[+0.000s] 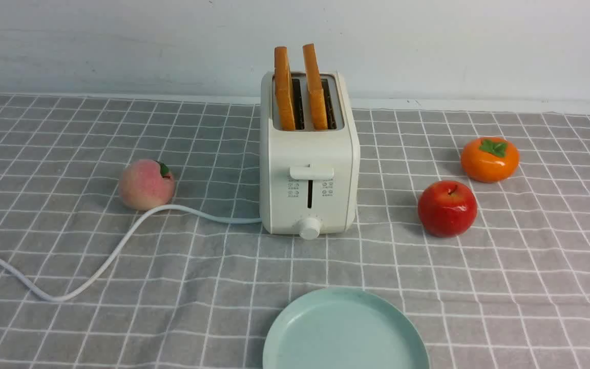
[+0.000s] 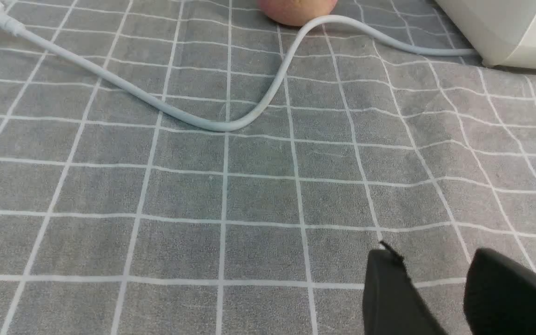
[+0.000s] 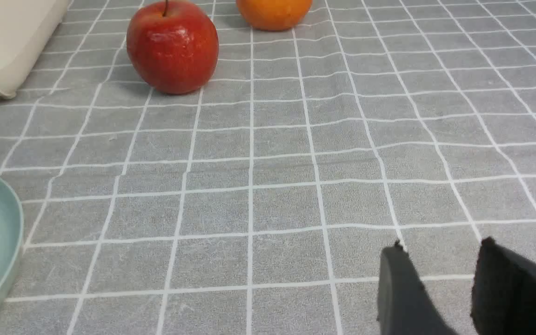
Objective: Take toasted bread from bread machine on grey coffee table place on plate.
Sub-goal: 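Grasp the toast slice in the toaster and pull it up out of the slot with the right gripper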
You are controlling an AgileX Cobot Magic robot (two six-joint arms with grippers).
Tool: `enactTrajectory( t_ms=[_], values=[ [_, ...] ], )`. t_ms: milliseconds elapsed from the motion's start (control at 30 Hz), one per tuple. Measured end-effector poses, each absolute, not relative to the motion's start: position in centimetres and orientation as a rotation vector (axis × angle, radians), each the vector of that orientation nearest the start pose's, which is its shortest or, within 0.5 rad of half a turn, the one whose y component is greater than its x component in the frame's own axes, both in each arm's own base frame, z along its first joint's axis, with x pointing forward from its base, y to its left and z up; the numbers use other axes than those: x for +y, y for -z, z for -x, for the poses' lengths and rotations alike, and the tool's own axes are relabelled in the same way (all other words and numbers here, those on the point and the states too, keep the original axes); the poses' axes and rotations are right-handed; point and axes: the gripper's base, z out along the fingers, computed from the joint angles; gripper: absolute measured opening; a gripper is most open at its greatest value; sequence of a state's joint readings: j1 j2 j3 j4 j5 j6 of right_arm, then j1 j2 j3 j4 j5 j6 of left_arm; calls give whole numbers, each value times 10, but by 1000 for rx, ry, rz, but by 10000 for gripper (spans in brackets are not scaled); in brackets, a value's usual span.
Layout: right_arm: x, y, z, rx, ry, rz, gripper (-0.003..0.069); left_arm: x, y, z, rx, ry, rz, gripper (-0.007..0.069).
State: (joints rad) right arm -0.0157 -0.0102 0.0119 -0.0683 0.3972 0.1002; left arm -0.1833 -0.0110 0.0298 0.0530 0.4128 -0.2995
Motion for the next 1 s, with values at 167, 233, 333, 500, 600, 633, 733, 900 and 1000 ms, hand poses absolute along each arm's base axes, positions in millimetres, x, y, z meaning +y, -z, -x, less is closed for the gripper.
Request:
enactTrajectory(
  t_ms=[167, 233, 333, 500, 600, 633, 733, 900, 1000],
  values=[
    [-3, -174, -52, 1880, 10, -68, 240, -7, -167, -51, 1922, 271, 79, 237],
    [-3, -174, -52, 1880, 10, -68, 240, -7, -167, -51, 1922, 271, 79, 237],
    [-3, -174, -52, 1880, 10, -68, 240, -7, -167, -51, 1922, 271, 79, 237],
    [-3, -174, -52, 1880, 10, -68, 240, -7, -167, -51, 1922, 271, 79, 237],
    [-3, -174, -52, 1880, 10, -68, 240, -7, -167, -51, 1922, 271, 79, 237],
    [-3, -174, -52, 1880, 10, -68, 240, -7, -167, -51, 1922, 271, 79, 237],
    [-3, -174, -52, 1880, 10, -68, 240, -7, -167, -51, 1922, 271, 79, 237],
    [-3, -174, -52, 1880, 10, -68, 240, -7, -167, -51, 1921, 258, 70, 237],
    [-3, -174, -52, 1880, 10, -68, 240, -6, -167, -51, 1919, 221, 47, 237]
  ],
)
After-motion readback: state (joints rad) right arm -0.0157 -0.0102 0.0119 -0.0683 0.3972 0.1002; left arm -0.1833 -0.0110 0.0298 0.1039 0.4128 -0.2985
